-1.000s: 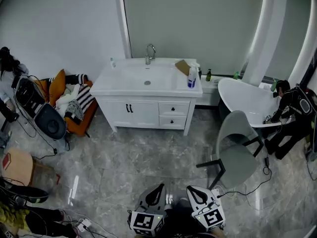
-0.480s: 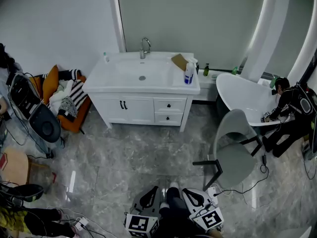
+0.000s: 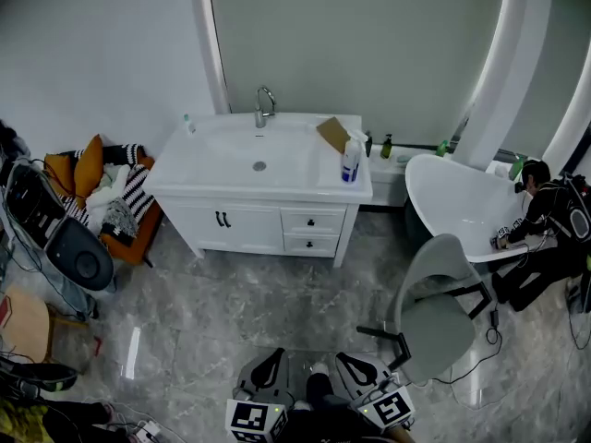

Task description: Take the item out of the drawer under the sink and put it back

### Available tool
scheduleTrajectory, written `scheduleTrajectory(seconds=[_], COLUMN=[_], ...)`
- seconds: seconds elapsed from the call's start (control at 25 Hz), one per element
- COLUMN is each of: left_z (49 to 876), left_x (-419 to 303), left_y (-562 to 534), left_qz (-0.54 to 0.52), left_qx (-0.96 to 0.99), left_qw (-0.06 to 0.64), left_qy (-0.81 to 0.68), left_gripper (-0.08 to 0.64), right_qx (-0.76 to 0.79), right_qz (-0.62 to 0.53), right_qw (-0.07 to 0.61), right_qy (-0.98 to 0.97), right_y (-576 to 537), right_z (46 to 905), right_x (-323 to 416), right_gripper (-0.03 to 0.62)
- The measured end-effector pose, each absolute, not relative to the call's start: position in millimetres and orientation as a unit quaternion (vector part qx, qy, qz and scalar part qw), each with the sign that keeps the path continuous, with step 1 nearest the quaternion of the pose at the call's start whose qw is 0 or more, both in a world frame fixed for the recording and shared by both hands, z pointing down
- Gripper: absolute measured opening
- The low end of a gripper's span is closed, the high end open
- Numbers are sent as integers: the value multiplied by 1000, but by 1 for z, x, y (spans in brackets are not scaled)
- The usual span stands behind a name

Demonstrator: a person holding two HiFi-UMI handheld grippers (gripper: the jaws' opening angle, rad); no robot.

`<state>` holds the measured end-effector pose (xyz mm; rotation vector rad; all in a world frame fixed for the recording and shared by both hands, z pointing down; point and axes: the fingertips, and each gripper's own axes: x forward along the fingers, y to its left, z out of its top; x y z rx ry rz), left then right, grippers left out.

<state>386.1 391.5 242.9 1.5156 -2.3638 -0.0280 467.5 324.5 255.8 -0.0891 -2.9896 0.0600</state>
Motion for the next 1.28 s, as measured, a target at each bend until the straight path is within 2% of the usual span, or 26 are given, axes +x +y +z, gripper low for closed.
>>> scheduleTrajectory(seconds=[0.4,0.84,1.28], left_z=[238,246,249], left_x=[344,332,276], left_y=[322,303,299], left_qz=[3,-8,-11], left_qx=[545,536,542], left_qw=[157,179,185], left_qy=[-823,-825,-820], left_gripper=[0,0,0], right_qx=[-22,-8,1], right_qz=[19,25,21], right_qw=[73,79,82], right_qy=[-997,-997,-996], right_y=[256,228,224], right_z=[251,258,261], right_x=[429,420,360], right_gripper=[20,20,20])
